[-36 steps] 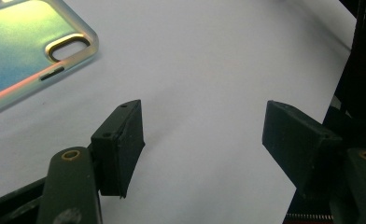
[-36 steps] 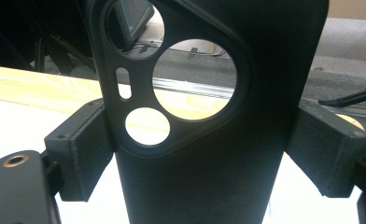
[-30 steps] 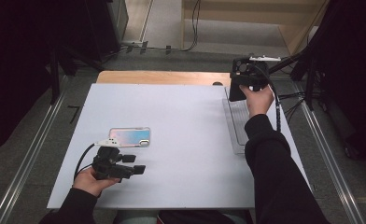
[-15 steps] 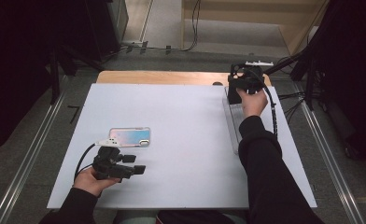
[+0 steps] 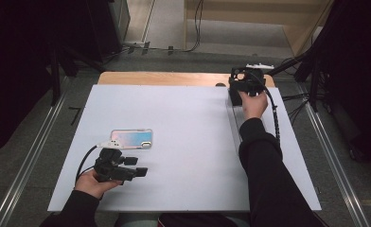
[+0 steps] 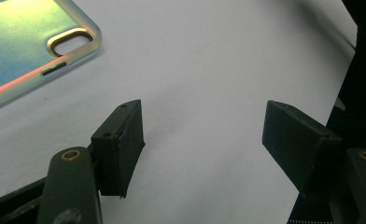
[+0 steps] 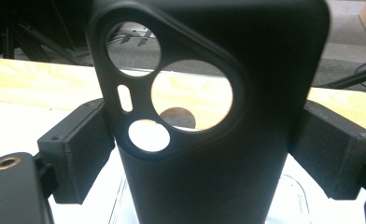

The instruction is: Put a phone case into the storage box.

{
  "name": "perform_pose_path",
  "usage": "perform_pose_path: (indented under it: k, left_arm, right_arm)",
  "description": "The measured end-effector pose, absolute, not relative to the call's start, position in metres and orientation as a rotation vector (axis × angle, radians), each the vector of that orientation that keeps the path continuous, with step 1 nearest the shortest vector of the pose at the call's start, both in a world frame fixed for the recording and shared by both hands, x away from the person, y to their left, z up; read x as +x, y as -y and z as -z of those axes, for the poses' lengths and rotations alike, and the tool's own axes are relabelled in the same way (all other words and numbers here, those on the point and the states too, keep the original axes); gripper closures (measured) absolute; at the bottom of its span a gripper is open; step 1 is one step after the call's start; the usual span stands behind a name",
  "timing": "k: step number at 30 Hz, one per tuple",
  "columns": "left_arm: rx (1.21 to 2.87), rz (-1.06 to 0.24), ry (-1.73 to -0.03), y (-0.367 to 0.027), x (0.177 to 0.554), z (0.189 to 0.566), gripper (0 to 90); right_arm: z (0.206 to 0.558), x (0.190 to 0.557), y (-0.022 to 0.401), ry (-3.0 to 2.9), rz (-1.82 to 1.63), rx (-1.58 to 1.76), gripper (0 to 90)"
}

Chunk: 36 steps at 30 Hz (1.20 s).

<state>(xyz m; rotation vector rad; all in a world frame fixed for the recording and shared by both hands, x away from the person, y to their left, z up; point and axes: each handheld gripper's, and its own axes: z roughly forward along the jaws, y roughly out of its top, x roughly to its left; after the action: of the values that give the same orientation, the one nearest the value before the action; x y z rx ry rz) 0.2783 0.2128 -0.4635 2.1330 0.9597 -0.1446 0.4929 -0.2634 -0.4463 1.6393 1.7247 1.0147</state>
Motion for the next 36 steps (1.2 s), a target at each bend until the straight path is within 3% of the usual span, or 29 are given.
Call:
perform_pose_path:
  k: [6,8,23,36]
  left_arm:
    - [2.134,0.146,-0.958,-0.213,0.278,0.464,29.6]
    - [2.134,0.146,-0.959,-0.213,0.278,0.464,29.7]
    - [2.124,0.166,-0.996,-0.214,0.281,0.465,29.6]
    - [2.105,0.182,-1.009,-0.216,0.284,0.463,29.5]
  right_arm:
    - [0.449,0.493,0.265,-1.744,-1.014,1.647,6.9]
    - [0.45,0.493,0.265,-1.75,-1.014,1.65,1.4]
    - [0.443,0.487,0.267,-1.796,-0.989,1.684,0.0]
    - [0.411,0.464,0.258,-1.928,-1.078,1.657,0.0]
